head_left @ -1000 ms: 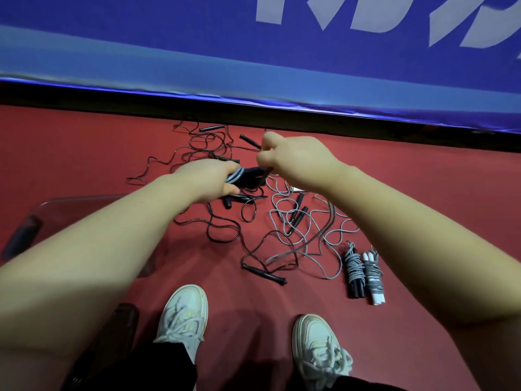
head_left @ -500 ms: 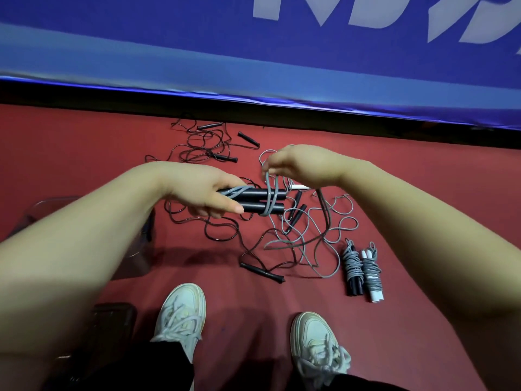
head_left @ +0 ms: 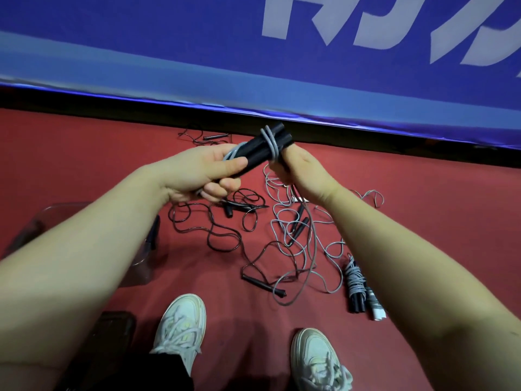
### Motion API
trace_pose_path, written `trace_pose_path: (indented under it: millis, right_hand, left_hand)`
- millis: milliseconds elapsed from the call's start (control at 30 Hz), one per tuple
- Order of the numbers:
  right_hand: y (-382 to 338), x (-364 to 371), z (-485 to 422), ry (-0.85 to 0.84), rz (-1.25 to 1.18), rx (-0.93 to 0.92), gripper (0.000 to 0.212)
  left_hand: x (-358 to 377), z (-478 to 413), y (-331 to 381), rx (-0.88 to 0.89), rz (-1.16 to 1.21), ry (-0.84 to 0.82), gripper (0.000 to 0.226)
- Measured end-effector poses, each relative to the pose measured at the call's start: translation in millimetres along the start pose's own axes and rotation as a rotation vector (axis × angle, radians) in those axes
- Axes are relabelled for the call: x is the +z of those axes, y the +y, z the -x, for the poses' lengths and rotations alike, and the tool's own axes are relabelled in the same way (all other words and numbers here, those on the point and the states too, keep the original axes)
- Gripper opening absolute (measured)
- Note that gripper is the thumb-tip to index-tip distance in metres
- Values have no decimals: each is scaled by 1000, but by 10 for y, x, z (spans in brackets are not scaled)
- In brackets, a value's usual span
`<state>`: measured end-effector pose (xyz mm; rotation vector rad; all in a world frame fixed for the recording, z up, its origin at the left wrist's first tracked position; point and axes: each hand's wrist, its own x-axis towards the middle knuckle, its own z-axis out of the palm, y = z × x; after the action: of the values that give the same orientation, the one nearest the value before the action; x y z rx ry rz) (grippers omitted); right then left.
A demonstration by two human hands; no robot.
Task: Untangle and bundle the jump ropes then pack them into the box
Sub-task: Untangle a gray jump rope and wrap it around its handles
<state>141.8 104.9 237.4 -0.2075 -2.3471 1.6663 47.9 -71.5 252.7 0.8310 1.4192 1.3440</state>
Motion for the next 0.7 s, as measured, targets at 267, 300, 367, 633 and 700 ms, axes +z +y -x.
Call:
trace_pose_path:
  millis: [267, 300, 367, 633, 700]
  right_hand:
    - [294, 207, 14, 16, 594, 61, 34]
    - [295, 222, 37, 2, 594, 88, 34]
    - [271, 254, 59, -4, 599, 87, 31]
    - [169, 290, -4, 108, 445, 112, 24]
    - [149, 336, 34, 89, 490, 128, 29]
  left_hand:
    - [-142, -79, -30, 12, 52, 302, 12]
    - [-154, -88, -76, -1, -7, 334, 12]
    - [-158, -101, -137, -21, -37, 372, 12]
    - [-149, -149, -126, -27, 36, 462, 9]
    - [-156, -177, -160, -17, -44, 498, 10]
